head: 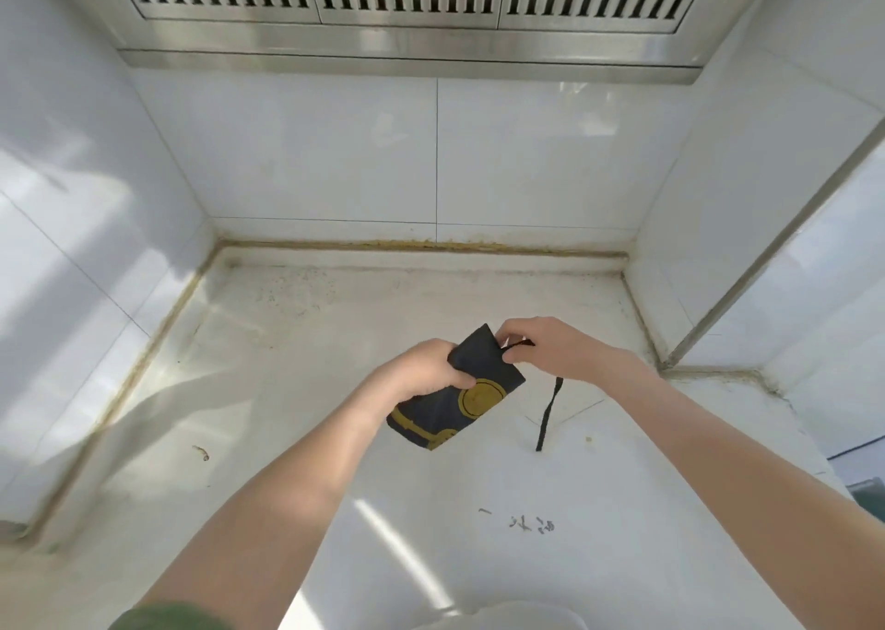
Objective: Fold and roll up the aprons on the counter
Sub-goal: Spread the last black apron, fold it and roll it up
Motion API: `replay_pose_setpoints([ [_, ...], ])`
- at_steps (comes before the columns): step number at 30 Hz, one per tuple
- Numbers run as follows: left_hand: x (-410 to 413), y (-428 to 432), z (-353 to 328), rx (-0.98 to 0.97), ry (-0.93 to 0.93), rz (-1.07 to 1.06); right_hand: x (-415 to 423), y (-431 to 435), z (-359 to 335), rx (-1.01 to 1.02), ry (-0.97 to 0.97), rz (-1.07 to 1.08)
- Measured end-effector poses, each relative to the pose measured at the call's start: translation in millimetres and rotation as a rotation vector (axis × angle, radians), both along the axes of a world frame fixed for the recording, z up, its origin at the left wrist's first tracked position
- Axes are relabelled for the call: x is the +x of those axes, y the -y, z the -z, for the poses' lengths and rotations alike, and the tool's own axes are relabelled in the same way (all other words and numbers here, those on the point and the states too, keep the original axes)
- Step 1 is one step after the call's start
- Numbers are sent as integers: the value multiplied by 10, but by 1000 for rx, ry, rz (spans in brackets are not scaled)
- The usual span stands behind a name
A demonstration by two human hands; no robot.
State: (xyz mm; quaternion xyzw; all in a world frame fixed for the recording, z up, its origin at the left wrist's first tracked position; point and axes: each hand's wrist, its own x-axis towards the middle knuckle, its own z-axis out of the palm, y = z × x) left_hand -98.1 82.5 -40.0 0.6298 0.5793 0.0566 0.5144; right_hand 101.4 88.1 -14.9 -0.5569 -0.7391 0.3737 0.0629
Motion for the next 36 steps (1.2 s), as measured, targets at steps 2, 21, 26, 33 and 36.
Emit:
replay_pose_setpoints([
  [2, -6, 14, -79, 186, -98, 11, 50, -5, -60, 40, -38, 47],
  [21, 449, 4, -354, 626, -343, 187, 521, 35, -109, 30, 95, 117],
  [26, 543, -27, -288, 1062, -557, 366, 629, 39, -28, 68, -32, 189],
  [33, 628, 51, -29, 1168, -875, 762, 638, 71, 262, 31, 173, 254],
  [36, 651, 71, 158, 1137, -951, 869, 611, 101, 411, 22, 362, 195],
])
